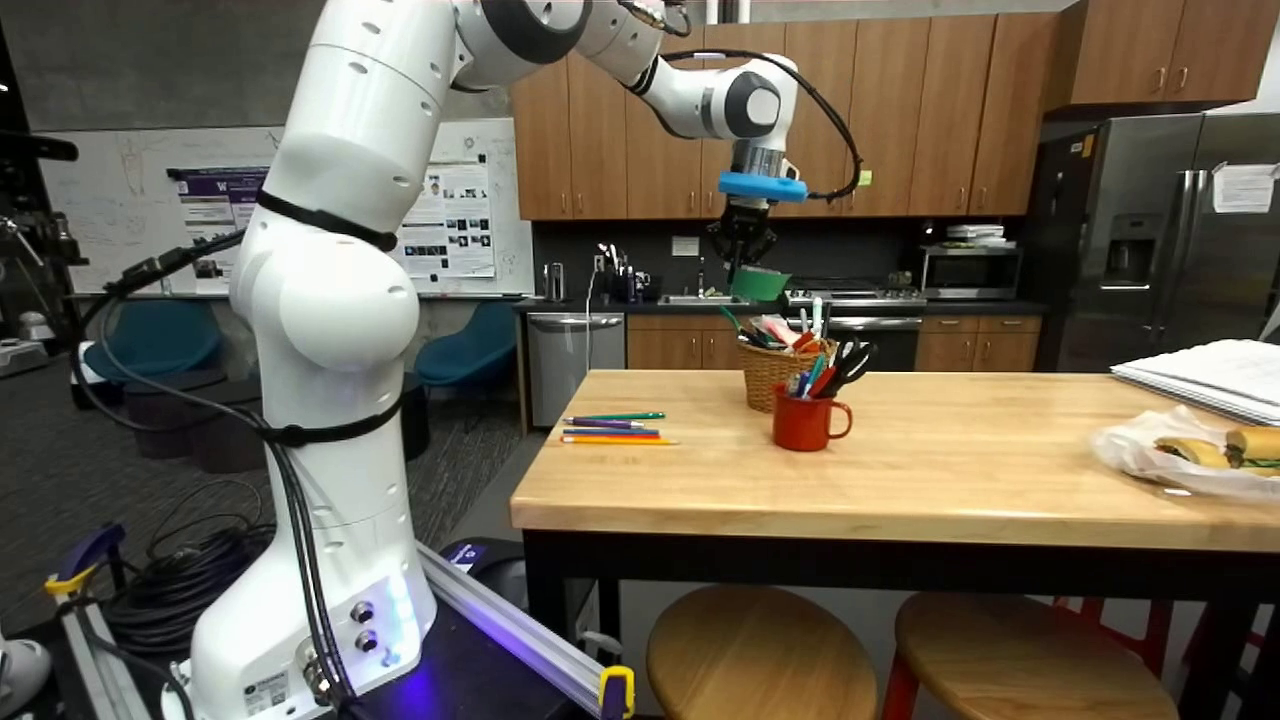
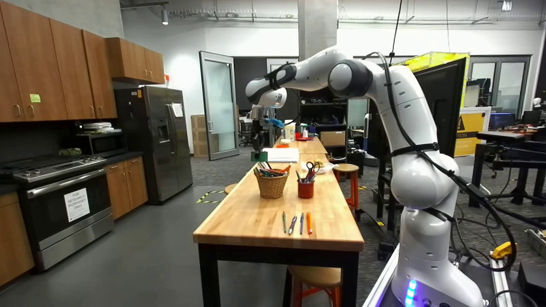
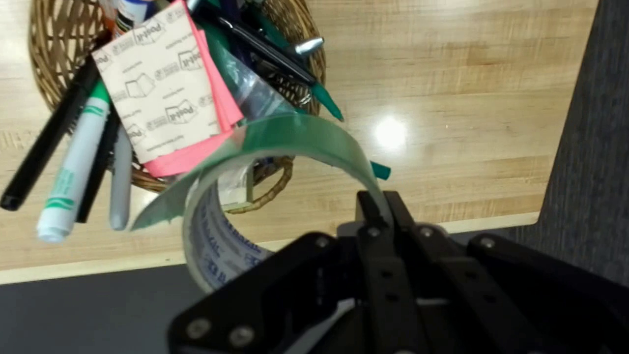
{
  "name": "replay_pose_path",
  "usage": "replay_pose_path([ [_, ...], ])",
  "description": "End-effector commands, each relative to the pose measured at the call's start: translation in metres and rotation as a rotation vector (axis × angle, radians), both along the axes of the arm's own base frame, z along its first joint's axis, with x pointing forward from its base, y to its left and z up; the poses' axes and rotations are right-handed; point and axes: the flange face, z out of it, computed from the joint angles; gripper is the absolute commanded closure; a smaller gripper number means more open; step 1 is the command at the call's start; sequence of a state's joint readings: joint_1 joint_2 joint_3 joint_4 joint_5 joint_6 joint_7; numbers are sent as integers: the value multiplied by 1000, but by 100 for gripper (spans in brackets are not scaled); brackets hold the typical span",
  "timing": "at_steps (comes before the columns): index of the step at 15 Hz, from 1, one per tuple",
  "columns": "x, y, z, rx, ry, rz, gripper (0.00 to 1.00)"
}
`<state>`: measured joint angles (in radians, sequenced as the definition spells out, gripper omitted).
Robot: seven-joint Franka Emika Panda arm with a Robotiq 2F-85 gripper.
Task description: Put the tape on the table
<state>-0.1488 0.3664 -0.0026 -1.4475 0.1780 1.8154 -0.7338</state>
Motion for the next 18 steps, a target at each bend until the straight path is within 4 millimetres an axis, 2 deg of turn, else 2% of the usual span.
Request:
replay_pose_path([
  [1, -15, 35, 0, -71, 5, 57, 99],
  [7, -28, 97, -7, -138, -16, 182, 99],
  [11, -43, 134, -27, -190, -8, 267, 99],
  [14, -53, 150, -49, -222, 13, 325, 99],
  [18, -63, 153, -75, -258, 42, 382, 99],
])
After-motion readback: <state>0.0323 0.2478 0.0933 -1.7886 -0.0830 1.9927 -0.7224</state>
